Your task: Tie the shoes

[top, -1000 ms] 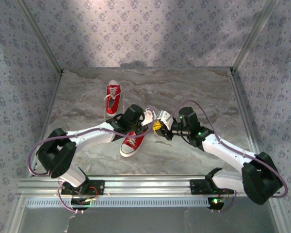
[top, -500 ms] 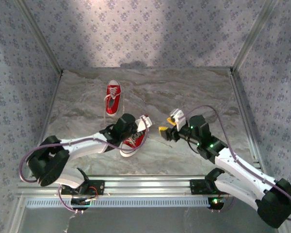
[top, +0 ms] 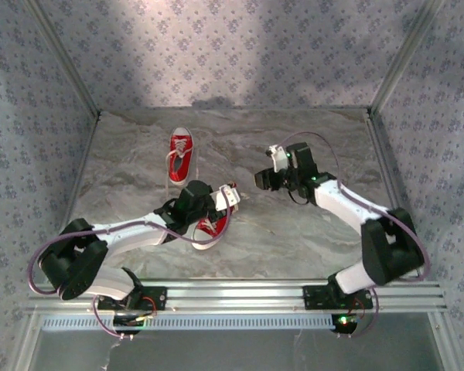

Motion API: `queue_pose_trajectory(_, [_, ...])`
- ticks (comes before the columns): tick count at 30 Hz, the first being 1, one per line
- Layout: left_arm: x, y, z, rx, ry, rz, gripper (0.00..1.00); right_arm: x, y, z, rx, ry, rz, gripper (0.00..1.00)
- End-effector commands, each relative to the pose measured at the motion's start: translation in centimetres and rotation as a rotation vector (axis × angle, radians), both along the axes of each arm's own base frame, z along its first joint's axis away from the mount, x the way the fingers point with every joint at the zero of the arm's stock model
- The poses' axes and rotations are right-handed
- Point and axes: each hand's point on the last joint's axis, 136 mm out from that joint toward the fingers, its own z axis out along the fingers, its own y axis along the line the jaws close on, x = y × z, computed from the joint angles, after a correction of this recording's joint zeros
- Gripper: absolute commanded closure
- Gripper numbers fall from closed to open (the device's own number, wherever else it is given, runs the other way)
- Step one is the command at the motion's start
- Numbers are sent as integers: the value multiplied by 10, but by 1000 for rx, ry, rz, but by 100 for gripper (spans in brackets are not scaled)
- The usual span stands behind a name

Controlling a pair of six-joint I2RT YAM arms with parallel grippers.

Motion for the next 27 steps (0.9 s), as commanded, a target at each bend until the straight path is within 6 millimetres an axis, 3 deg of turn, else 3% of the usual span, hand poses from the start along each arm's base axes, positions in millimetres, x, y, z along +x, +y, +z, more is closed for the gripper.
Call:
queue_pose_trajectory(1, [0, -7, 15, -55, -35, -50, 100, 3, 26, -3, 39, -1, 192, 64])
queue_pose_trajectory(6, [2, -2, 16, -72, -30, -35, 100, -12, 46, -19, 87, 16, 381, 64])
queue_pose_trajectory(15, [7, 7, 17, -120, -3, -17, 100, -49, 65, -21, 158, -25, 605, 61])
queue_pose_trajectory(27, [11, 11, 17, -179, 34, -9, 100, -57, 71, -31, 161, -32, 658, 53])
